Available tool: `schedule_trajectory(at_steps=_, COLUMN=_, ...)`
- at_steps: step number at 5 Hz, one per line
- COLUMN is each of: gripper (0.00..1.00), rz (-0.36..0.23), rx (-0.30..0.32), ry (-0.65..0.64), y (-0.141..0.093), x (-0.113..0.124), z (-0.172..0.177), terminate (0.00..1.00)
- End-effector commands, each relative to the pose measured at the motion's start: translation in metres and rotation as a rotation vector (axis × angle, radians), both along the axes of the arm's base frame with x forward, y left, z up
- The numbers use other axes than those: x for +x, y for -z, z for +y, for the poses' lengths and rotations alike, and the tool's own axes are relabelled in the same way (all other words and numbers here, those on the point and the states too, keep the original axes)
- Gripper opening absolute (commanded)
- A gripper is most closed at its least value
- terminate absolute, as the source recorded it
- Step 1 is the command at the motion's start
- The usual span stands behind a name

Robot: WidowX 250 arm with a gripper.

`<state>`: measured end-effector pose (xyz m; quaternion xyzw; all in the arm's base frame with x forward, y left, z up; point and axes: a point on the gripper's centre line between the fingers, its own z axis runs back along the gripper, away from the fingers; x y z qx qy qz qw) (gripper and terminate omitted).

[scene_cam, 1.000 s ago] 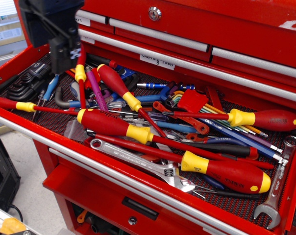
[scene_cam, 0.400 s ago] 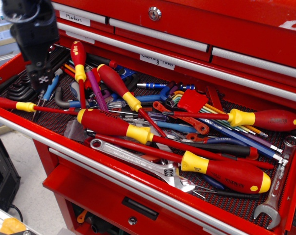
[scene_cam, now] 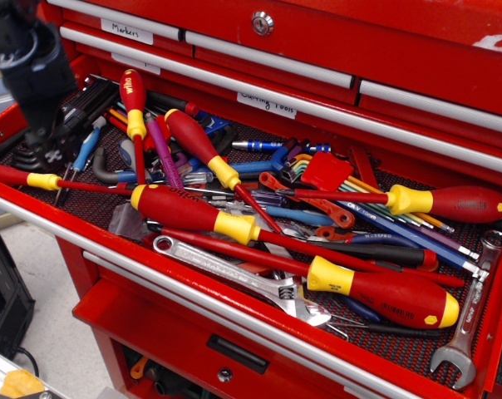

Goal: Pick up red srewdriver

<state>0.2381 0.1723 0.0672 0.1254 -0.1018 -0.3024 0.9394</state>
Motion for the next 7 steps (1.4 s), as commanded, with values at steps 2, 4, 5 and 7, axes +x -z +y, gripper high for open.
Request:
schedule_trajectory(at_steps=2, gripper=1.0, rz=-0.044, rx=-0.037, ry=0.083, y=0.025, x=0.005, z=0.024, terminate=0.0)
schedule_trajectory(at_steps=4, gripper=1.0, rz=-0.05, rx=-0.087, ry=0.133, y=0.045, x=0.014, z=0.032, terminate=0.0)
schedule_trajectory(at_steps=5, gripper=1.0, rz=-0.057, rx=-0.114, ry=0.144, y=0.055, x=0.019, z=0.033, terminate=0.0)
schedule_trajectory(at_steps=7, gripper=0.0, rz=-0.075, rx=-0.158, ry=0.131, y=0.069, x=0.022, z=0.029, terminate=0.0)
